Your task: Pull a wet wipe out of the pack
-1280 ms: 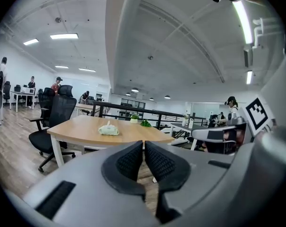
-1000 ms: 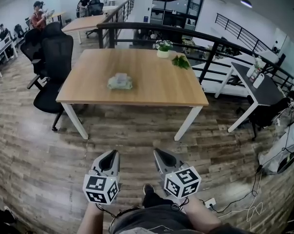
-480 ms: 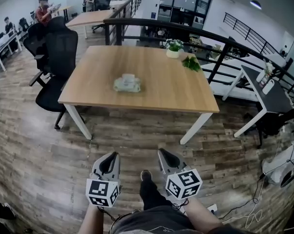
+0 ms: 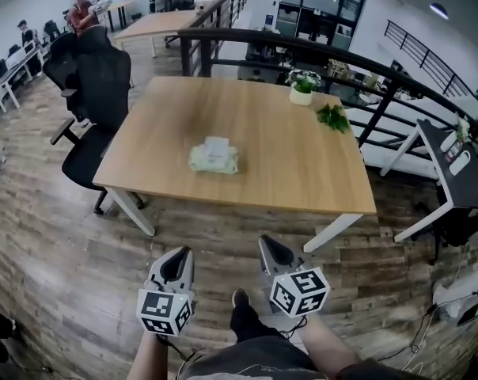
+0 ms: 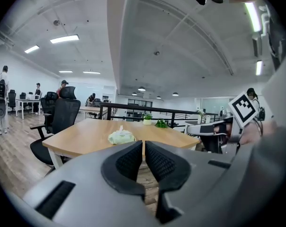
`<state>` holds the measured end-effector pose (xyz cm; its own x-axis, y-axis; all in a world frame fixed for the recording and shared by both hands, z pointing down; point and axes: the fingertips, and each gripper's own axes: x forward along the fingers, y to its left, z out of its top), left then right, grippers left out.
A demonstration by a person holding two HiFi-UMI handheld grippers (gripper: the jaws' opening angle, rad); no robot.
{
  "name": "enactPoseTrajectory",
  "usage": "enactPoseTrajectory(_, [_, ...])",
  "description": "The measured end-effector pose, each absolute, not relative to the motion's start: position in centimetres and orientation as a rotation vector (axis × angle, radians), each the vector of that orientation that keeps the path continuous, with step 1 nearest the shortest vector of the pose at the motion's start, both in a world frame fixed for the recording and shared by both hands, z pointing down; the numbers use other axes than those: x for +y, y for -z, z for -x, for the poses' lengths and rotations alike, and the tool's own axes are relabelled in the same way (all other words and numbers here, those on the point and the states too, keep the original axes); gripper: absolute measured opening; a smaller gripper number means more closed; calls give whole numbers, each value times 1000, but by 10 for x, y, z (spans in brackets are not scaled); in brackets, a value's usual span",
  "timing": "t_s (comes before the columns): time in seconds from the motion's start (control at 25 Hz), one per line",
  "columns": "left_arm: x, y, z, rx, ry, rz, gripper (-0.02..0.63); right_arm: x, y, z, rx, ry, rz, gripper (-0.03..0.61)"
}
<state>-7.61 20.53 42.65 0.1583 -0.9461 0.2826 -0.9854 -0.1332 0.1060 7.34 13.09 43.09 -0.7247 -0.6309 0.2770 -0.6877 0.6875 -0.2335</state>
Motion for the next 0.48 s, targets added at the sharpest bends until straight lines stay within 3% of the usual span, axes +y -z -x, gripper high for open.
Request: enactPoseTrajectory(0.48, [86,-438,71,-1795,-184,-2115,26,18,-446,-74,-2703,-460,-1031,28])
